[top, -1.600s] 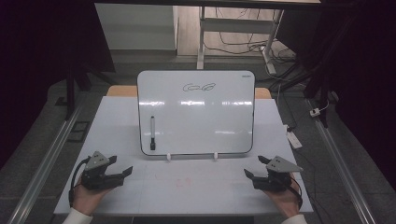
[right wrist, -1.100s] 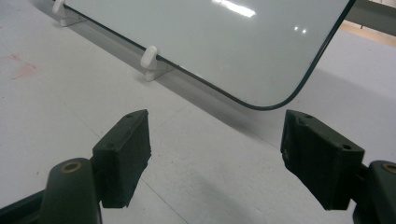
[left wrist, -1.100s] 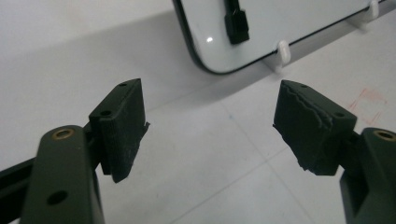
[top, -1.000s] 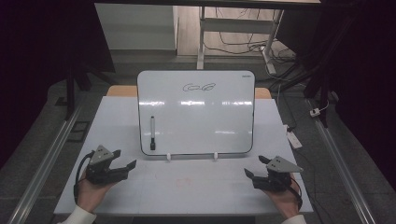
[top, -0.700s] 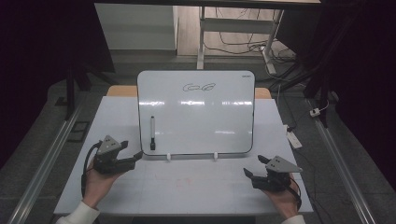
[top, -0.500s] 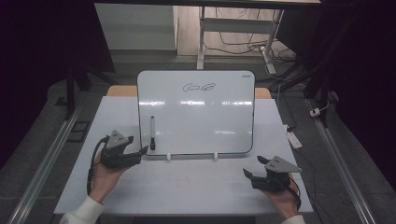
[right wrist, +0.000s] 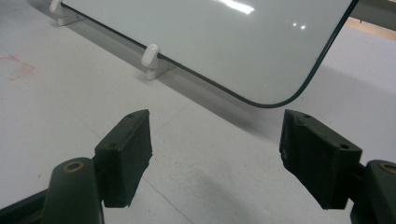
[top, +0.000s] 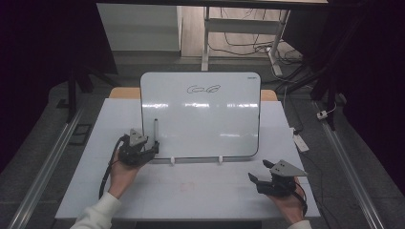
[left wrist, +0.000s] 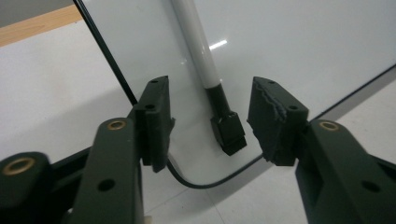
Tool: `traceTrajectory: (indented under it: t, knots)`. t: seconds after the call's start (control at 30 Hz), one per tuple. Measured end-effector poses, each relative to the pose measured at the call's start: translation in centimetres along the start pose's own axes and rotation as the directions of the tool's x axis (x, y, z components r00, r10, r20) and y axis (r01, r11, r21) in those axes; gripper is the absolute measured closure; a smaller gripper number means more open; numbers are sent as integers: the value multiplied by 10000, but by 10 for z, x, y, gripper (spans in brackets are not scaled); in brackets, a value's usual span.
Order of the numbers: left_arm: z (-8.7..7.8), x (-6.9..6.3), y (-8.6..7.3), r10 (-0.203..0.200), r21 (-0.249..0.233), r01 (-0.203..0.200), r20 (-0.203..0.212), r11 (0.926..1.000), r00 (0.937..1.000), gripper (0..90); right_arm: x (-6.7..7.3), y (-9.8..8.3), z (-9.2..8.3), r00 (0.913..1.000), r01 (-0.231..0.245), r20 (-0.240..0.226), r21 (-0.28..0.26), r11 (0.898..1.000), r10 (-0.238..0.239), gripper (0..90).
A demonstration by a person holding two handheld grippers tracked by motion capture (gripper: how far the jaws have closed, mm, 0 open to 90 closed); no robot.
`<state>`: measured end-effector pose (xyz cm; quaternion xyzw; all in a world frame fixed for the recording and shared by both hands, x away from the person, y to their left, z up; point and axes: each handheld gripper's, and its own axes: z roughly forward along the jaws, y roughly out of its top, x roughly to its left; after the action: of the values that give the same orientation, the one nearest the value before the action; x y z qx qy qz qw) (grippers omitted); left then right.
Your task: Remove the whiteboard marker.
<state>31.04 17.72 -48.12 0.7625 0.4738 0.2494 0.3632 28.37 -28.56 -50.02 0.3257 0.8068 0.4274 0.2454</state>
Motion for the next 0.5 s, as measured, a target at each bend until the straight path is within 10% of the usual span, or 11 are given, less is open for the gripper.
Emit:
traceTrajectory:
  t: [0.5]
  knots:
    - [13, -7, 3, 242, 136, -238, -322, 9996, 9992, 676, 1, 1, -1, 10000, 15, 78, -64, 10000, -15, 249]
